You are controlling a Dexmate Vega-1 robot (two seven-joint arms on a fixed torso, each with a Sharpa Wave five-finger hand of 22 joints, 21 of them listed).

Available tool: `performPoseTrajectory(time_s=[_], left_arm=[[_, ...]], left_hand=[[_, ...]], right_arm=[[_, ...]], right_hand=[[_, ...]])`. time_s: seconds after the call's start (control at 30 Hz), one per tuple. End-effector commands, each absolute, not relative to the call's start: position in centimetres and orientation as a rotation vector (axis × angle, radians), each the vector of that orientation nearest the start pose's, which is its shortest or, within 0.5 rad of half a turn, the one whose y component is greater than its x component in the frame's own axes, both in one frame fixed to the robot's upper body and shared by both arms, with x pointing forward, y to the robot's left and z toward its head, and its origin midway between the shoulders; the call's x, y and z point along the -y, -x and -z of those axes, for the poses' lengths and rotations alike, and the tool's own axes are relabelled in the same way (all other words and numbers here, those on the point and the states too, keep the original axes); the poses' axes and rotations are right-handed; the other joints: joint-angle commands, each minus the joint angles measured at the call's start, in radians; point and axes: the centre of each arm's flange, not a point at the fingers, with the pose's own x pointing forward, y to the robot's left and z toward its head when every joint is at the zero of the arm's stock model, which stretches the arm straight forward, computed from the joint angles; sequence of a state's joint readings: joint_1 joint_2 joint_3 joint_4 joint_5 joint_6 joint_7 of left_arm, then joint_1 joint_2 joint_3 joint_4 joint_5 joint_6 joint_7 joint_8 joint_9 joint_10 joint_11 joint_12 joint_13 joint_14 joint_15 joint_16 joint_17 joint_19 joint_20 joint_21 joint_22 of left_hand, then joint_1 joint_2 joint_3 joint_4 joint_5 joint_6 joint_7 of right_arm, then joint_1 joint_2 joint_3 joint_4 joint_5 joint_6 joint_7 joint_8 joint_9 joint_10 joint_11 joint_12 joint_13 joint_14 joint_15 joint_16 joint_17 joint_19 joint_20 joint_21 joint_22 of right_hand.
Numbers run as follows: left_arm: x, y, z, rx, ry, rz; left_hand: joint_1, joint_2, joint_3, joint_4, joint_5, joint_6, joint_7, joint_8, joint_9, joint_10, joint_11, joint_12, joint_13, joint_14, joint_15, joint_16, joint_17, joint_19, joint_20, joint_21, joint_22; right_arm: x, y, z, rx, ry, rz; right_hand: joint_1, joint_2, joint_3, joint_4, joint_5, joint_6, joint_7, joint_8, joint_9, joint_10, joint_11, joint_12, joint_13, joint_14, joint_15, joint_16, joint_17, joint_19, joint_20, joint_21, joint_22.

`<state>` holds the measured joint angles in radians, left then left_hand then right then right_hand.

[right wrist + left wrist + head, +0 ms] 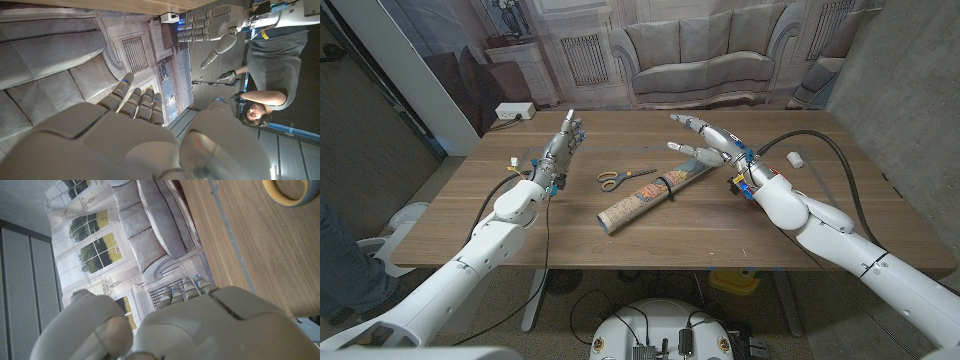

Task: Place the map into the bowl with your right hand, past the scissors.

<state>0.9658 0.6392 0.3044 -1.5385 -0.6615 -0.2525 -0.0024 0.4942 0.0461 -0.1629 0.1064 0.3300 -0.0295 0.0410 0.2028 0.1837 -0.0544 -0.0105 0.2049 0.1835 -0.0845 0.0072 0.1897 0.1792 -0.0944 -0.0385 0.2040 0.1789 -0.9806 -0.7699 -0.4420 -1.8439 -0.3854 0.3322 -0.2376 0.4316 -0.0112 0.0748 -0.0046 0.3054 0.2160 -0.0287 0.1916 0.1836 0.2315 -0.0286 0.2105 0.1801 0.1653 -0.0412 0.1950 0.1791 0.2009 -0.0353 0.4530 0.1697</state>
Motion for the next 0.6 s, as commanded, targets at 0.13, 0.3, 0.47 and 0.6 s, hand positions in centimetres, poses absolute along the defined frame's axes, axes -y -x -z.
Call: performPoseTrajectory(time_s=[0.13,0.3,0.47,0.6], left_arm=[[-30.59,-60.5,0.36,0.644,-0.036,0.231],[-30.65,-60.56,0.52,0.642,-0.031,0.232],[-30.66,-60.47,0.58,0.645,-0.031,0.232],[-30.69,-60.34,0.63,0.648,-0.03,0.231]], left_hand=[[0.002,0.002,-0.009,-0.001,0.003,0.008,0.007,-0.004,0.002,0.001,0.005,-0.001,0.004,-0.004,-0.002,-0.001,0.005,-0.003,-0.029,0.0,0.003],[0.002,0.003,-0.01,-0.001,0.003,0.007,0.006,-0.005,0.002,0.0,0.005,-0.002,0.004,-0.004,-0.002,-0.001,0.005,-0.003,-0.028,0.0,0.003],[0.003,0.003,-0.012,-0.001,0.003,0.007,0.006,-0.005,0.002,0.0,0.006,-0.002,0.004,-0.004,-0.001,-0.001,0.005,-0.003,-0.028,0.0,0.003],[0.003,0.004,-0.012,-0.001,0.003,0.008,0.007,-0.005,0.002,0.0,0.004,-0.002,0.004,-0.005,-0.001,-0.001,0.005,-0.004,-0.027,0.0,0.003]], right_arm=[[17.93,-51.06,-1.01,1.115,1.092,-0.184],[17.66,-50.97,-1.08,1.111,1.124,-0.186],[17.44,-50.69,-1.1,1.112,1.166,-0.18],[17.36,-50.58,-1.06,1.109,1.182,-0.177]], right_hand=[[0.01,0.002,0.004,-0.005,0.003,-0.005,0.009,0.0,0.006,0.003,0.004,-0.002,0.003,0.005,-0.038,-0.005,0.002,0.01,-0.09,-0.004,0.004],[0.015,0.001,0.004,-0.009,0.004,-0.004,0.009,0.001,0.006,0.005,0.005,-0.002,0.003,0.004,-0.036,-0.006,0.002,0.011,-0.09,-0.007,0.003],[0.025,-0.002,0.006,-0.016,0.006,-0.005,0.008,0.001,0.006,0.004,0.01,-0.002,0.004,0.005,-0.037,-0.006,0.002,0.012,-0.089,-0.011,0.003],[0.032,-0.003,0.007,-0.02,0.007,-0.006,0.009,0.001,0.006,0.003,0.005,-0.002,0.004,0.004,-0.039,-0.007,0.001,0.012,-0.089,-0.014,0.003]])
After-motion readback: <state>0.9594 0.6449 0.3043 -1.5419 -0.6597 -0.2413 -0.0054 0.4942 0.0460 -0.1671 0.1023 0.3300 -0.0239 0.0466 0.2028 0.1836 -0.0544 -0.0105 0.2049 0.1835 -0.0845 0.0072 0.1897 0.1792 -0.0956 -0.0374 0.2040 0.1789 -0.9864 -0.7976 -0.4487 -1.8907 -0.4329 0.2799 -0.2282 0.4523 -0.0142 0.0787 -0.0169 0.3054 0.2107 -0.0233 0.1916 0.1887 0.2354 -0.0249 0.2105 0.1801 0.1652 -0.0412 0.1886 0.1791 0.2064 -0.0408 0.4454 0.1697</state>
